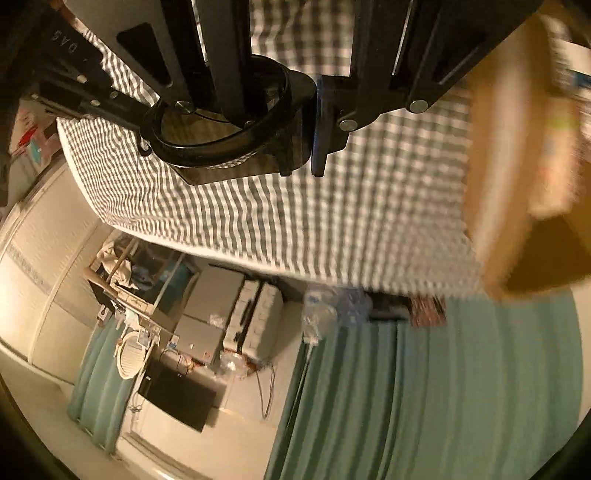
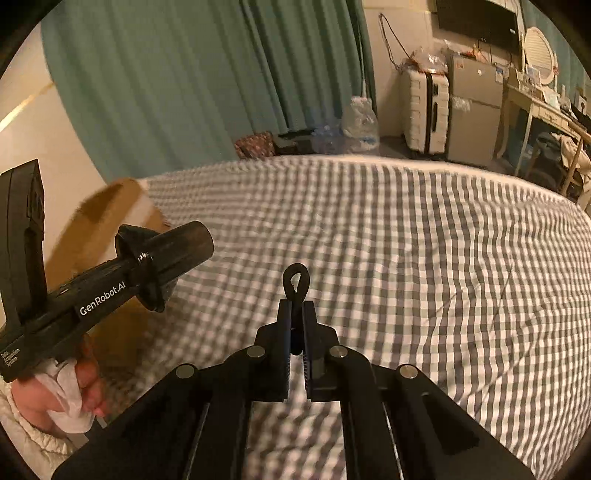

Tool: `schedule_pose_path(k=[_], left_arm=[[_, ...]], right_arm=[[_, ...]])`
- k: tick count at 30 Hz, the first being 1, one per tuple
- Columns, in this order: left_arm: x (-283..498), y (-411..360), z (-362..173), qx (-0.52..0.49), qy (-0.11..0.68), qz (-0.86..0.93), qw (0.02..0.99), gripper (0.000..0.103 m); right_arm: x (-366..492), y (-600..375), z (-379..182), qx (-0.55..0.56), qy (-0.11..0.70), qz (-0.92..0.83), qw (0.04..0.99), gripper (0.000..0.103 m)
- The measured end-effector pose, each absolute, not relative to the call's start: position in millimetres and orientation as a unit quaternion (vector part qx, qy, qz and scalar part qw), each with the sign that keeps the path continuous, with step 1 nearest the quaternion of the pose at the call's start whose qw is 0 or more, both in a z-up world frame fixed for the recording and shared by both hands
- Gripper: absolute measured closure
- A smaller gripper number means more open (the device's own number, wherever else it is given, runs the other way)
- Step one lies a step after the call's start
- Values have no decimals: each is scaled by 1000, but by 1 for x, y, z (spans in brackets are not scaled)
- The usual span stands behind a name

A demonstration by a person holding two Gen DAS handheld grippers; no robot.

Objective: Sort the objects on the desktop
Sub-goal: 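Grasp the case's strap loop with the right tool while the left holds the case, then carry the black case over the box and open both tools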

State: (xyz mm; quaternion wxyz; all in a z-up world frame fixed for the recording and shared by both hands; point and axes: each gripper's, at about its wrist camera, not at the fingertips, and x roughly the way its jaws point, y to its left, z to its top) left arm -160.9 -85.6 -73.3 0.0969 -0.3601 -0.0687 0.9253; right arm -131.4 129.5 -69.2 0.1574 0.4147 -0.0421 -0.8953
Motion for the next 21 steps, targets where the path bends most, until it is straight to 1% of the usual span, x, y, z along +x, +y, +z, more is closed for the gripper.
schedule_pose_path(k=[4, 9, 12, 15, 18, 21], left_arm=[[-145, -104, -23, -350, -54, 931, 84, 93], [-124, -141, 33, -315, -14, 948, 53, 93], [-115, -175, 62, -312, -12, 949, 49, 93], [-107, -211, 88, -291, 15, 956, 22, 93], [-102, -248, 96, -289, 4, 957, 8, 93], [-101, -288, 87, -303, -25, 953, 4, 93]], right_arm=[[-108, 104, -18, 380, -48, -904, 189, 98], [-82, 56, 39, 337, -32, -911, 235, 98], [-73, 25, 67, 321, -30, -910, 261, 98], [-62, -12, 93, 304, -16, -910, 282, 98], [-55, -52, 106, 296, -13, -904, 307, 98], [-60, -88, 100, 314, -30, -890, 330, 98]])
